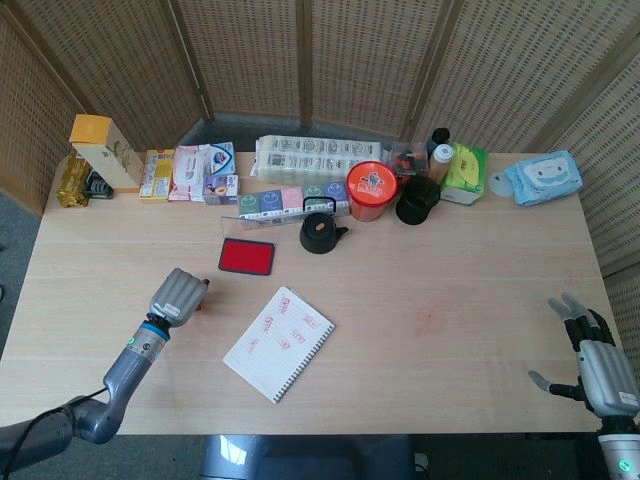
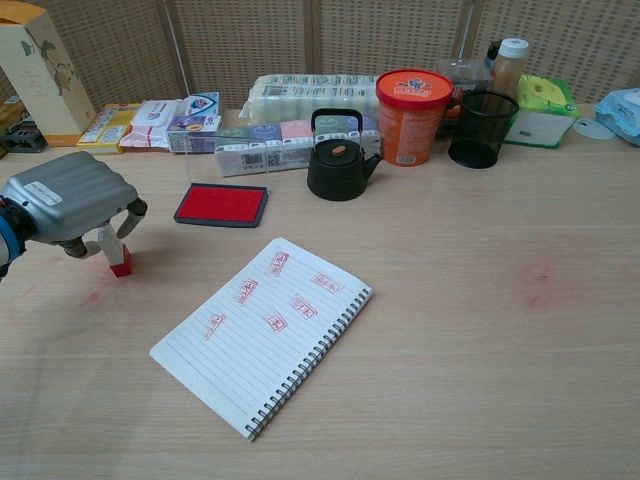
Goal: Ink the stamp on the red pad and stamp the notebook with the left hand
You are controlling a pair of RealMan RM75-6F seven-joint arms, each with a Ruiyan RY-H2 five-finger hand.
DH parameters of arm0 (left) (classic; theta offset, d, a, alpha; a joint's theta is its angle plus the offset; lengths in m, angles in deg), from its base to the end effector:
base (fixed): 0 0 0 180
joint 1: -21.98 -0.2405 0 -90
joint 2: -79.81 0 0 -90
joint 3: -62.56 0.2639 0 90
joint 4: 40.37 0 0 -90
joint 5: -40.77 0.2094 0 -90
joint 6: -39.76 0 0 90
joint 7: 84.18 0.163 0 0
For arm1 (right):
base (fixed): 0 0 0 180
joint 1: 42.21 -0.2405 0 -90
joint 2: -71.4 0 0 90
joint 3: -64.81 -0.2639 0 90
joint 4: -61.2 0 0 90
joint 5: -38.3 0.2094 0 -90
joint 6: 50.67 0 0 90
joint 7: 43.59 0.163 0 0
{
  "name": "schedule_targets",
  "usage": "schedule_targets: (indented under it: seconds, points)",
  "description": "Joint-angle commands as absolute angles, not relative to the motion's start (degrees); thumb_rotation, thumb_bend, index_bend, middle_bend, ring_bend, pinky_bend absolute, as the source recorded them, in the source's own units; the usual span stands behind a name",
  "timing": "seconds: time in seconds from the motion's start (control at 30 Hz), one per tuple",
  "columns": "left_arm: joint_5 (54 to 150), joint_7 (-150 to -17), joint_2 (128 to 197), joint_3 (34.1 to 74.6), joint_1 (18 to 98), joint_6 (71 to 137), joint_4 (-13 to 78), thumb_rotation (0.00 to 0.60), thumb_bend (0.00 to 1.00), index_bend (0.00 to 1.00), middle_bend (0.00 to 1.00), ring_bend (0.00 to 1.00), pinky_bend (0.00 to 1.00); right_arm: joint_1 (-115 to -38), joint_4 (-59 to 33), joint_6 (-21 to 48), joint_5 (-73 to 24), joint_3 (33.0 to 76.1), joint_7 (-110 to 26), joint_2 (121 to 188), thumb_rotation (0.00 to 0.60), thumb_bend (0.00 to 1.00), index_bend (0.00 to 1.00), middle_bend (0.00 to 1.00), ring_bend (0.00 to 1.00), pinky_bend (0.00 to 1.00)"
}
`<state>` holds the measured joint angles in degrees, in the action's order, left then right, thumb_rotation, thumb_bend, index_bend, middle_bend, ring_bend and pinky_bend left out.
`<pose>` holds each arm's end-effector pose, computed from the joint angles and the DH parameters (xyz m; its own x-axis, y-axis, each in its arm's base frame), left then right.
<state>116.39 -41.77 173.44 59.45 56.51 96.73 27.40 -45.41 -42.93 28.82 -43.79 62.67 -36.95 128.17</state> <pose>-0.2392 0.3424 -0.0405 0.8974 0.0341 0.4398 0.4093 -0.4364 -0.8013 -0.3067 -0.1849 0.1715 0.1977 -0.1185 0.9731 -0.9738 0.0902 0.2088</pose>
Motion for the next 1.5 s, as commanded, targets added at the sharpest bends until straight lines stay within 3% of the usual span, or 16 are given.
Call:
schedule_targets:
  seconds: [0.03,0.37,0.53,0.6,0.7,0.73,0.77,0.87,0.93,1.07,1.27,1.5]
  points:
    - [116.29,-41.61,173.17,59.38,56.49,97.18,27.92,0.600,0.26,0.53,1.00,1.00,1.00,-45.41,-42.95,28.82,-43.82,62.69,-36.97,128.15,0.600,0.10,0.00,0.00,0.00,0.00]
    - [116.85,-40.34,169.71,59.53,56.05,99.65,32.49,0.600,0.26,0.52,1.00,1.00,1.00,-45.40,-43.46,28.52,-44.15,62.94,-36.08,127.63,0.600,0.10,0.00,0.00,0.00,0.00]
    - [119.36,-42.37,163.12,59.48,53.97,105.21,40.84,0.600,0.26,0.46,1.00,1.00,1.00,-45.28,-43.67,28.74,-44.85,63.18,-35.63,127.23,0.600,0.10,0.00,0.00,0.00,0.00]
    - [120.85,-44.50,159.13,59.66,52.58,108.00,45.32,0.600,0.25,0.42,0.95,0.98,1.00,-45.21,-43.81,28.90,-45.18,63.31,-35.73,127.17,0.600,0.10,0.00,0.00,0.00,0.00]
    - [122.49,-48.06,153.90,60.19,50.27,111.58,50.52,0.600,0.20,0.28,0.60,0.71,0.89,-45.09,-44.09,29.23,-45.66,63.46,-35.97,127.14,0.600,0.10,0.00,0.00,0.00,0.00]
    - [122.72,-49.25,152.09,60.45,49.30,112.74,52.17,0.600,0.16,0.20,0.42,0.56,0.76,-45.03,-44.22,29.37,-45.83,63.51,-36.11,127.13,0.600,0.10,0.00,0.00,0.00,0.00]
    - [122.86,-50.49,150.42,60.77,48.33,113.74,53.69,0.599,0.13,0.14,0.32,0.47,0.67,-44.98,-44.33,29.50,-45.99,63.57,-36.24,127.13,0.600,0.10,0.00,0.00,0.00,0.00]
    - [122.89,-54.86,146.42,62.10,45.35,116.08,57.12,0.599,0.03,0.01,0.08,0.24,0.43,-44.87,-44.49,29.81,-46.28,63.66,-36.71,127.26,0.600,0.10,0.00,0.00,0.00,0.00]
    - [123.01,-57.65,144.98,62.92,43.56,117.48,58.18,0.598,0.00,0.00,0.01,0.14,0.33,-44.83,-44.47,30.02,-46.41,63.66,-37.23,127.50,0.600,0.10,0.00,0.00,0.00,0.00]
    - [123.86,-64.48,143.84,64.71,39.09,121.63,58.17,0.600,0.00,0.00,0.00,0.07,0.25,-44.56,-43.26,32.03,-47.34,63.18,-39.94,129.09,0.600,0.10,0.00,0.00,0.00,0.00]
    - [127.32,-77.49,145.99,65.63,33.37,129.39,53.34,0.600,0.00,0.00,0.00,0.07,0.24,-43.61,-39.32,37.31,-47.39,61.07,-45.36,133.48,0.600,0.10,0.00,0.00,0.00,0.00]
    - [127.88,-81.69,145.03,66.83,29.71,132.30,52.21,0.600,0.00,0.00,0.00,0.07,0.22,-43.02,-37.45,40.40,-47.17,59.73,-48.07,136.06,0.600,0.09,0.00,0.00,0.00,0.00]
